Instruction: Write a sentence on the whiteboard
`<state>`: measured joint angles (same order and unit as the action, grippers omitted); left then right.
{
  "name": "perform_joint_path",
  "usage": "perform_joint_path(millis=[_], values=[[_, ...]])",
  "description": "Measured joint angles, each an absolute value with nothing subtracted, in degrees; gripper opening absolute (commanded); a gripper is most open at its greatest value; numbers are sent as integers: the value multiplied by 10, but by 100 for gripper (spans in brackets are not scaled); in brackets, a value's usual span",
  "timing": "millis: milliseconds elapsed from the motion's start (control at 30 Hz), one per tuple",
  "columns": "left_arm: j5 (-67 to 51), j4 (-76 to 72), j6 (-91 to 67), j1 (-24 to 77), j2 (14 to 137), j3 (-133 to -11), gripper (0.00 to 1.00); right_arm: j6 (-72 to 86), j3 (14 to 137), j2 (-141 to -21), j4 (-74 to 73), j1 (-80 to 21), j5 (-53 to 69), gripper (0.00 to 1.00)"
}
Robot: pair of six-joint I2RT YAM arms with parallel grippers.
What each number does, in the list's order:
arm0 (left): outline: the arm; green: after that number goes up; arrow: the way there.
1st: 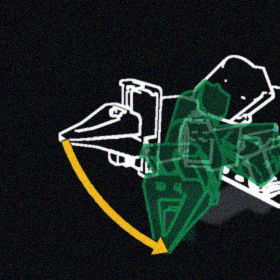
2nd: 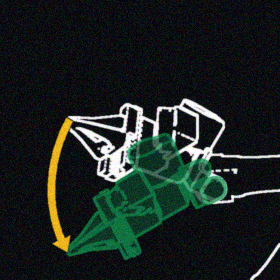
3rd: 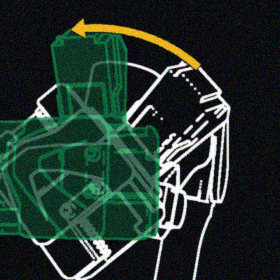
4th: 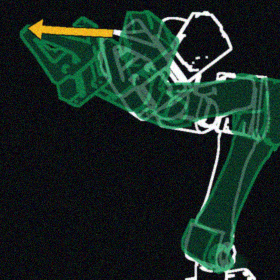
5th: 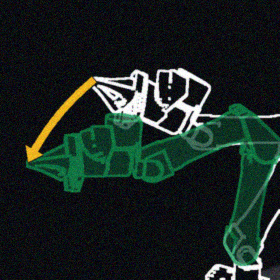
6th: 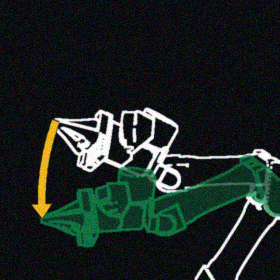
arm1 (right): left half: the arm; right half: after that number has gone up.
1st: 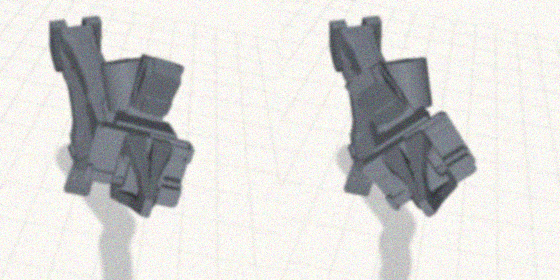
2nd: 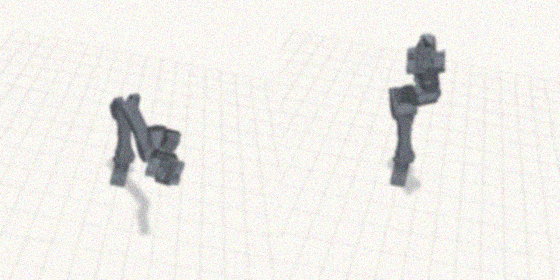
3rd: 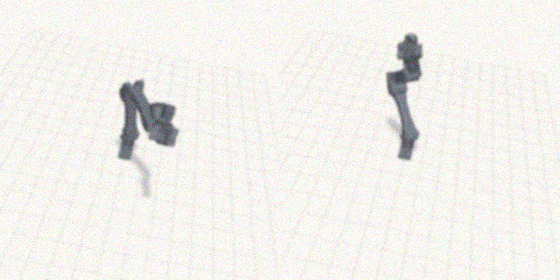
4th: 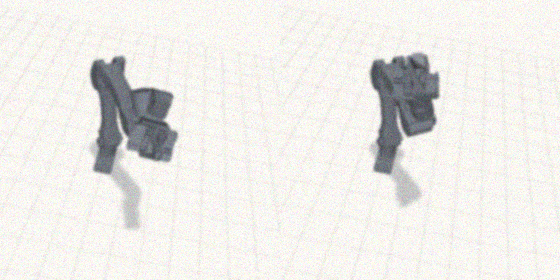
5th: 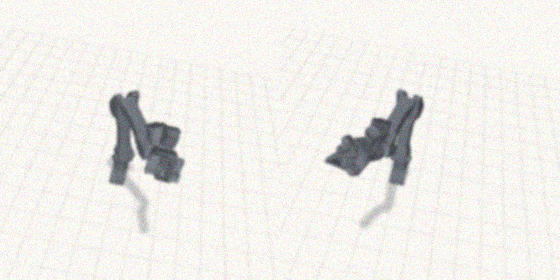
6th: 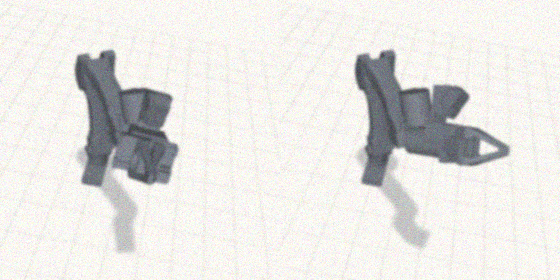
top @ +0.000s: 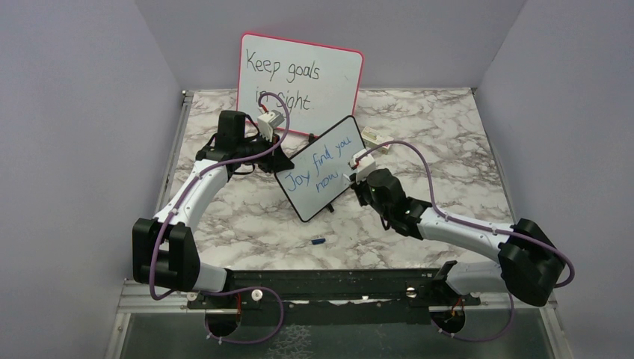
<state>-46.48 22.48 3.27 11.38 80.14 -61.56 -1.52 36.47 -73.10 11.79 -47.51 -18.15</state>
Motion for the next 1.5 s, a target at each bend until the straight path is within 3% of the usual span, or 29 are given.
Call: perform_joint_path(millis=[467, 1033, 1300, 1500], values=[[-462, 225, 32, 114, 802, -616, 0, -15, 370, -745, 128, -471, -170, 0], [-393, 263, 32, 120, 797, -642, 38, 9, 370, -578, 66, -471, -185, 0], [-349, 272, 15, 128, 722, -664, 45, 21, 370, -516, 24, -471, -195, 0], [-291, 274, -5, 193, 640, -651, 49, 29, 367, -481, 11, -471, -201, 0]])
